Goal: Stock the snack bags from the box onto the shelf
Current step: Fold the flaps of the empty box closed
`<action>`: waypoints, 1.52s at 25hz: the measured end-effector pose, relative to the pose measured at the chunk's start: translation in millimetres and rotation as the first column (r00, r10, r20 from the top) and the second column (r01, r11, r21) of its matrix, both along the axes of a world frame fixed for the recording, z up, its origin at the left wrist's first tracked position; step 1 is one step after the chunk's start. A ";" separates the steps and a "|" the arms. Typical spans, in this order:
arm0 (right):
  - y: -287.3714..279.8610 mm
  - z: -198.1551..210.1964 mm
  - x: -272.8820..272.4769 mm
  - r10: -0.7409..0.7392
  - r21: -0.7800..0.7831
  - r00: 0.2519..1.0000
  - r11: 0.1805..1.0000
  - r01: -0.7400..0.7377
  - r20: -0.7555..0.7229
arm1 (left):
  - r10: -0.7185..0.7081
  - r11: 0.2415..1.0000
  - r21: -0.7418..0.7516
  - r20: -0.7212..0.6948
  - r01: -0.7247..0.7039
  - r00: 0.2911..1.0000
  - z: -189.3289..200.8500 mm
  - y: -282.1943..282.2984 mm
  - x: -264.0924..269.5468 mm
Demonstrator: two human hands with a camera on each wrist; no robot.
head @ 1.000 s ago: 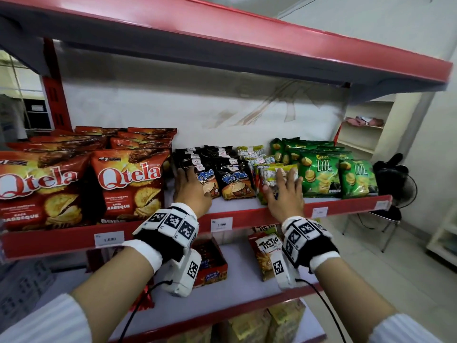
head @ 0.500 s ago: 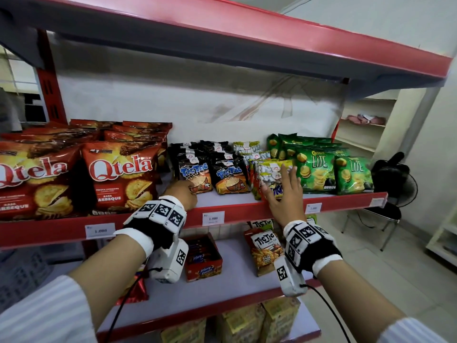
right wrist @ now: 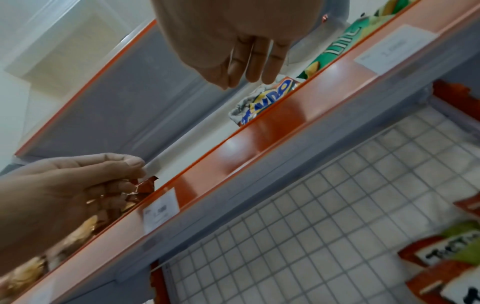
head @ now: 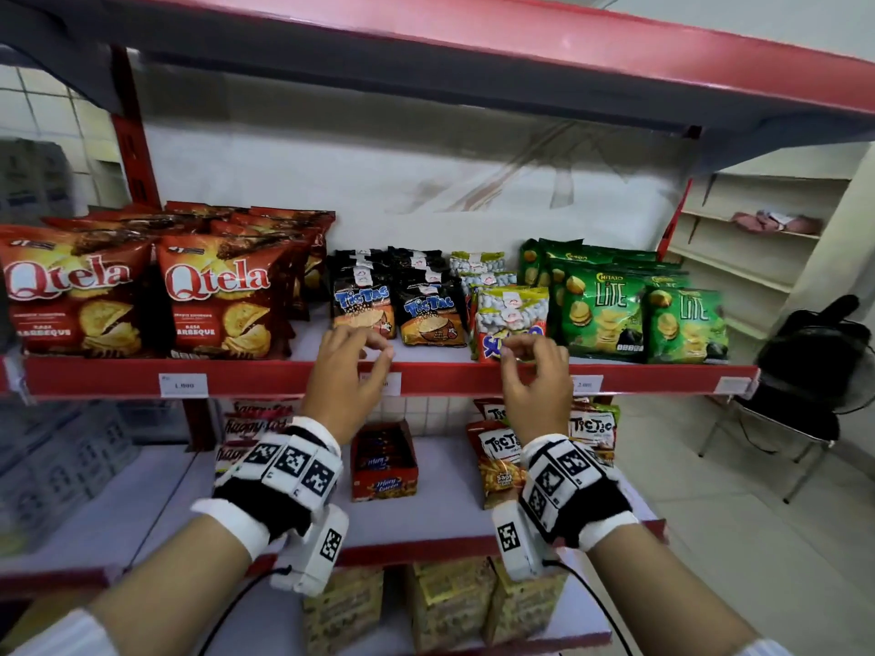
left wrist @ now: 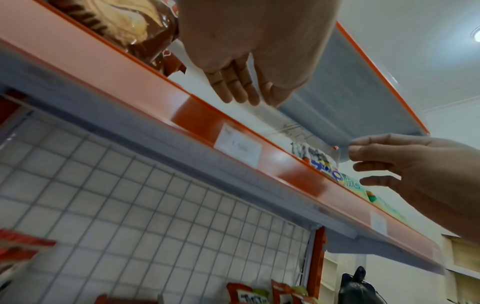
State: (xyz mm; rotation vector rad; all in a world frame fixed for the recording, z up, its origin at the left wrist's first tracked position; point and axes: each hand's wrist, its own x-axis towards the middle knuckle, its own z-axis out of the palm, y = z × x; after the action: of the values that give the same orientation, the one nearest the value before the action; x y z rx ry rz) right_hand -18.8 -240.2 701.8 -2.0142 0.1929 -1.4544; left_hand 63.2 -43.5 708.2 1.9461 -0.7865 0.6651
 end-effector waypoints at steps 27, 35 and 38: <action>32.5 -337.7 -102.8 0.334 0.342 0.412 0.938 -0.057 -0.848 | 0.366 0.926 0.351 -0.742 -0.140 0.562 -347.4 83.3 -88.5; 52.3 -397.6 -115.9 0.298 0.291 0.352 0.954 -0.074 -0.887 | 0.320 0.943 0.325 -0.819 -0.075 0.476 -411.0 102.1 -84.0; 56.2 -443.4 -117.5 0.264 0.257 0.333 0.964 -0.068 -0.905 | 0.333 0.938 0.338 -0.815 -0.077 0.474 -457.3 111.0 -84.3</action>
State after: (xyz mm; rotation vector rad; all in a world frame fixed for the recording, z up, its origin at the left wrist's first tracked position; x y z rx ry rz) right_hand -136.2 -184.0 258.4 -2.3843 0.5480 0.0655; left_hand -21.0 67.5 250.9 2.2660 0.0394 -0.3786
